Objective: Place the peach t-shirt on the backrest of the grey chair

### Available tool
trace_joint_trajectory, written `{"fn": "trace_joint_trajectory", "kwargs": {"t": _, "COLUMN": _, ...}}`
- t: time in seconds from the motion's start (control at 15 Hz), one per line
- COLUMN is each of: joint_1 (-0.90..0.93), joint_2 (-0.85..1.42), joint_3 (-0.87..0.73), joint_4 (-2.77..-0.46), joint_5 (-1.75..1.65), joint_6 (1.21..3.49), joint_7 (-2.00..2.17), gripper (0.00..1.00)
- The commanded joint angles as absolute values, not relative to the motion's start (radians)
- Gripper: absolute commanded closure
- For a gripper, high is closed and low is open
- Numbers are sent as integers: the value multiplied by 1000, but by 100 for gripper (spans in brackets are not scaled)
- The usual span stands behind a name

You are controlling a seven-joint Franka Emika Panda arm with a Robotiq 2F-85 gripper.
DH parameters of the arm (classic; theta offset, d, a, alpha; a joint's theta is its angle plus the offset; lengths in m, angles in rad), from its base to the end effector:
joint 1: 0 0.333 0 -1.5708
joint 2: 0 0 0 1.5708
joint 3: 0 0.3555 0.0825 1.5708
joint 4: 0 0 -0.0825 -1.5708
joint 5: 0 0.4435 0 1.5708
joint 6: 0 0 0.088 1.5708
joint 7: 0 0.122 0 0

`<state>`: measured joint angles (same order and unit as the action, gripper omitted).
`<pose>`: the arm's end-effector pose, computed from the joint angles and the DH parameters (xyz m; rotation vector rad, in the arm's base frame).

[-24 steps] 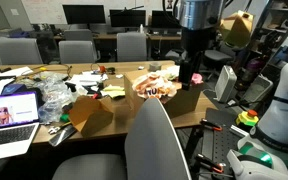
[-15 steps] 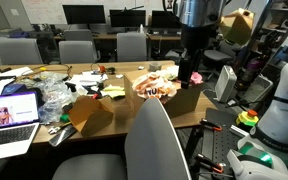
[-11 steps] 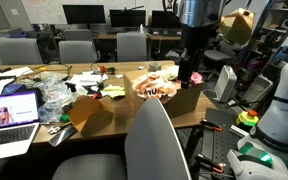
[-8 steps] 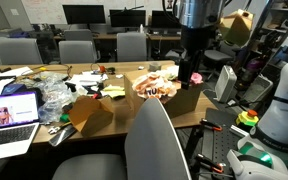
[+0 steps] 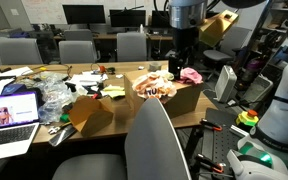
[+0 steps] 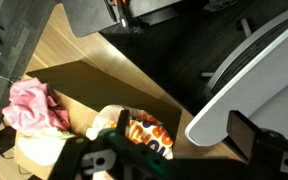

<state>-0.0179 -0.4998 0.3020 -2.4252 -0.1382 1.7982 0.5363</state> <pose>0.4070 0.1095 0.4691 2.8070 -0.3621 -0.0465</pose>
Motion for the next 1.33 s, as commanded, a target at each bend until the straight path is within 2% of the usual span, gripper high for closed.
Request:
{"fn": "trace_joint_trajectory", "kwargs": {"t": 0.0, "joint_1": -36, "joint_2": -409, "joint_3": 277, "joint_4": -2338, "joint_5": -192, "joint_6": 1816, "joint_7": 600, "gripper": 0}}
{"fn": "trace_joint_trajectory", "kwargs": {"t": 1.27, "joint_1": -100, "joint_2": -65, "joint_3": 23, "joint_4": -2234, "joint_5": -180, "joint_6": 2109, "joint_7": 785, "gripper": 0}}
